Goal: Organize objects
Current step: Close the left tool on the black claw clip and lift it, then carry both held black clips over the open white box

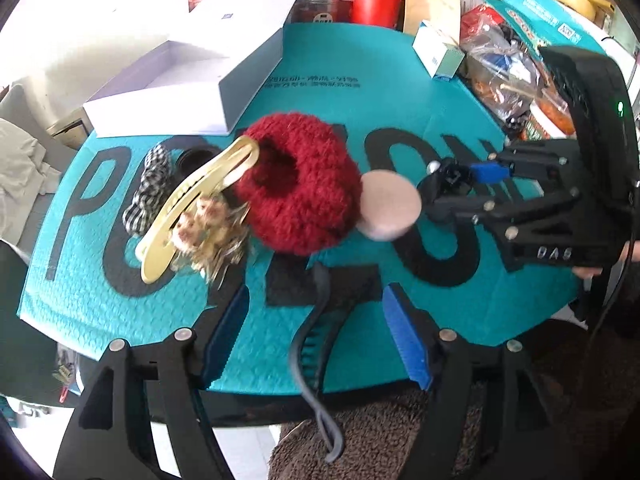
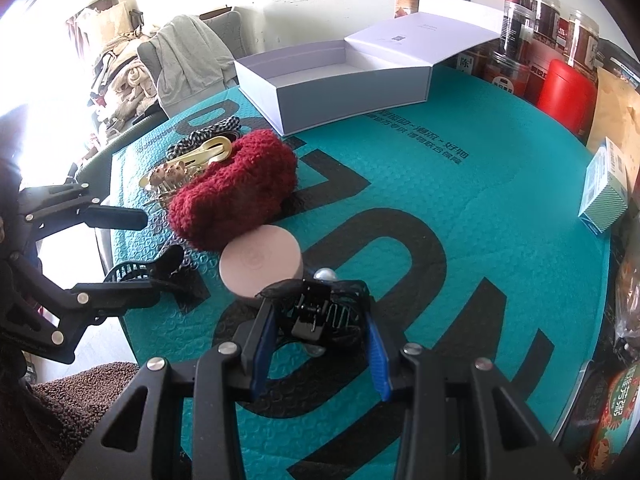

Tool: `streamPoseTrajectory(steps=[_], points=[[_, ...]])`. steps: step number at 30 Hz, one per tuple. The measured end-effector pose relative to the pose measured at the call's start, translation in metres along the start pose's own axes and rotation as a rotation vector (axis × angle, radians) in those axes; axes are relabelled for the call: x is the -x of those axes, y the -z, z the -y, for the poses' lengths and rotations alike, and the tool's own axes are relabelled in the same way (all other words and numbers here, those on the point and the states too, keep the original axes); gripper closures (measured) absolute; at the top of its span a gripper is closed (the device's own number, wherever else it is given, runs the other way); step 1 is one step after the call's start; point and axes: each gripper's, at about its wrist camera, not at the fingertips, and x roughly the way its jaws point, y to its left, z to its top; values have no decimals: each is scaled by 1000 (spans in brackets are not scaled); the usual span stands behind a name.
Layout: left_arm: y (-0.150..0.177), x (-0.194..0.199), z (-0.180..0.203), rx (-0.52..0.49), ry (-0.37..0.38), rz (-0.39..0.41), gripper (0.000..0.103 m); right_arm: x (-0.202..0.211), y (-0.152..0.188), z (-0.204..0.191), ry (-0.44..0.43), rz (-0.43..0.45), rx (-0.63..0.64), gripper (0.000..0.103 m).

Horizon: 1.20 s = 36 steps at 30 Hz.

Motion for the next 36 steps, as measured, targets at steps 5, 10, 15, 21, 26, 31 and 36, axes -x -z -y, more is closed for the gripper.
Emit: streamPoseTrajectory(steps=[5, 10, 15, 21, 26, 31, 36], points=[[17, -3, -11, 39, 9, -16, 38, 0, 1, 3, 14, -5, -6, 62], [22, -9, -14, 32, -21, -12, 57, 0, 4, 5, 25, -9, -21, 62], [22, -6, -19, 42, -15, -2, 84, 2, 4, 4, 29, -3, -24, 62], [18, -2, -22, 76, 7, 11, 84, 5, 0, 2, 23, 8, -15, 62], [8, 10, -21, 82, 10, 38, 84, 12, -9, 1, 20, 31, 9, 62], [-7, 21, -25, 91, 10, 67, 84, 18, -20, -3, 4, 53, 43, 62], [-24, 31, -29, 103, 14, 103, 84, 22, -33, -3, -10, 78, 58, 62]])
